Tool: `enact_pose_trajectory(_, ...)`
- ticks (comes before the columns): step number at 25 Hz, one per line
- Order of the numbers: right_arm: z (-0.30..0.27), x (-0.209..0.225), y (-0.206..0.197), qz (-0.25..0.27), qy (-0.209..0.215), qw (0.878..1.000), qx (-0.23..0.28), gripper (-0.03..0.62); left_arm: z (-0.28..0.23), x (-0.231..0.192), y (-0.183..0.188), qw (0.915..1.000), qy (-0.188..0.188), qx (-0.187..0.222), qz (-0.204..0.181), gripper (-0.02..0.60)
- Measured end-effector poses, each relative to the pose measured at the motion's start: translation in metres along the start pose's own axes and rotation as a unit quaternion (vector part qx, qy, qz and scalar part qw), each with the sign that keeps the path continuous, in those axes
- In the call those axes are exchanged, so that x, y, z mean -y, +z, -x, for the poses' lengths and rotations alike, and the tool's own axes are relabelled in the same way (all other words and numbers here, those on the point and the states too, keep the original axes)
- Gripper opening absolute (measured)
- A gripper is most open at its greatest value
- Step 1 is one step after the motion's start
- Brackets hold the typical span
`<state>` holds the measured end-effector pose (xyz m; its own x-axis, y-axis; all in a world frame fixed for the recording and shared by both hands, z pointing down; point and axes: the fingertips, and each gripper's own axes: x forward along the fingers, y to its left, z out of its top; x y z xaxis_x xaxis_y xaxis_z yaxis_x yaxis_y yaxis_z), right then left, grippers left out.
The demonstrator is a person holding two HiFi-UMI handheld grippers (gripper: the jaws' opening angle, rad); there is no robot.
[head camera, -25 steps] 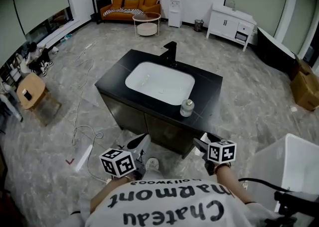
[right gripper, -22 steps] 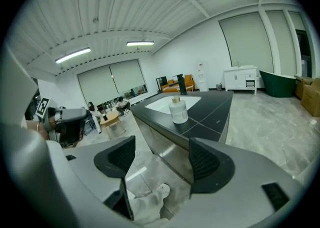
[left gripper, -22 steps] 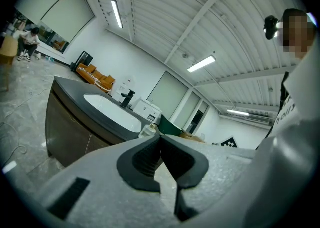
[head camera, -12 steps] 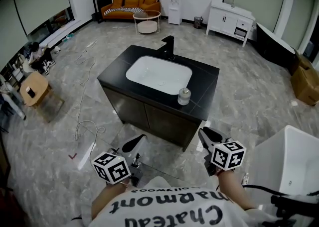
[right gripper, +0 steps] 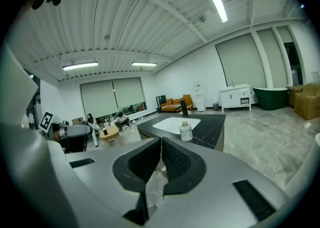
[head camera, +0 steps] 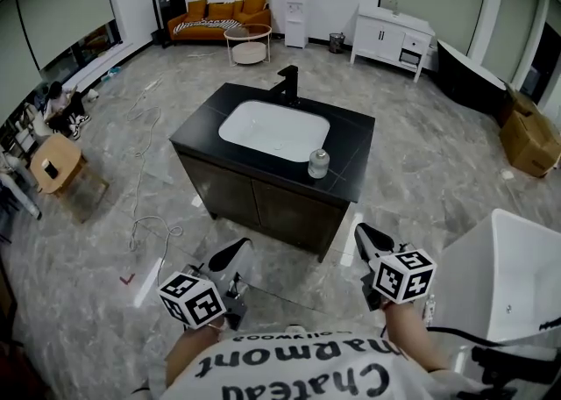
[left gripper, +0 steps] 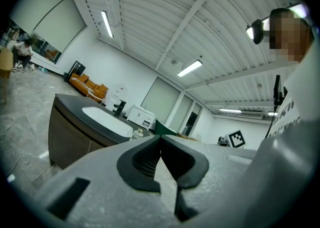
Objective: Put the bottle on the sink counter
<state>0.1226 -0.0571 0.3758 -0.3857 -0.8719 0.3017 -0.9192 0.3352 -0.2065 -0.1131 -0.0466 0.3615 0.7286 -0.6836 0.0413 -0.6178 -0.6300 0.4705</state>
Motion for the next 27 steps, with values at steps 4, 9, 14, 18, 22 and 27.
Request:
enact_pose_trajectory(4, 0.024, -0.019, -0.01, 0.004, -0.016, 1.0, -0.004, 0.017, 0.025, 0.012, -0.001, 0.9999, -0.011, -0.002, -0.004, 0.015)
enact_pose_trajectory(9, 0.053, -0.046, -0.028, -0.003, -0.033, 0.999, -0.002, 0.017, 0.061, 0.024, -0.005, 0.9998, -0.019, -0.002, -0.008, 0.015)
enact_pose_trajectory(14, 0.082, -0.066, -0.049, -0.017, -0.049, 0.999, -0.003, 0.017, 0.097, 0.035, -0.017, 0.9997, -0.025, -0.004, -0.004, 0.015)
enact_pose_trajectory(18, 0.102, -0.077, -0.062, -0.025, -0.058, 0.998, -0.004, 0.017, 0.117, 0.045, -0.028, 0.9995, -0.029, -0.009, -0.001, 0.015)
enact_pose_trajectory(22, 0.116, -0.084, -0.075, -0.027, -0.063, 0.998, -0.008, 0.017, 0.131, 0.052, -0.033, 0.9995, -0.029, -0.008, -0.002, 0.015)
enact_pose_trajectory(27, 0.124, -0.092, -0.083, -0.021, -0.064, 0.998, -0.011, 0.017, 0.144, 0.055, -0.033, 0.9997, -0.023, 0.004, -0.009, 0.015)
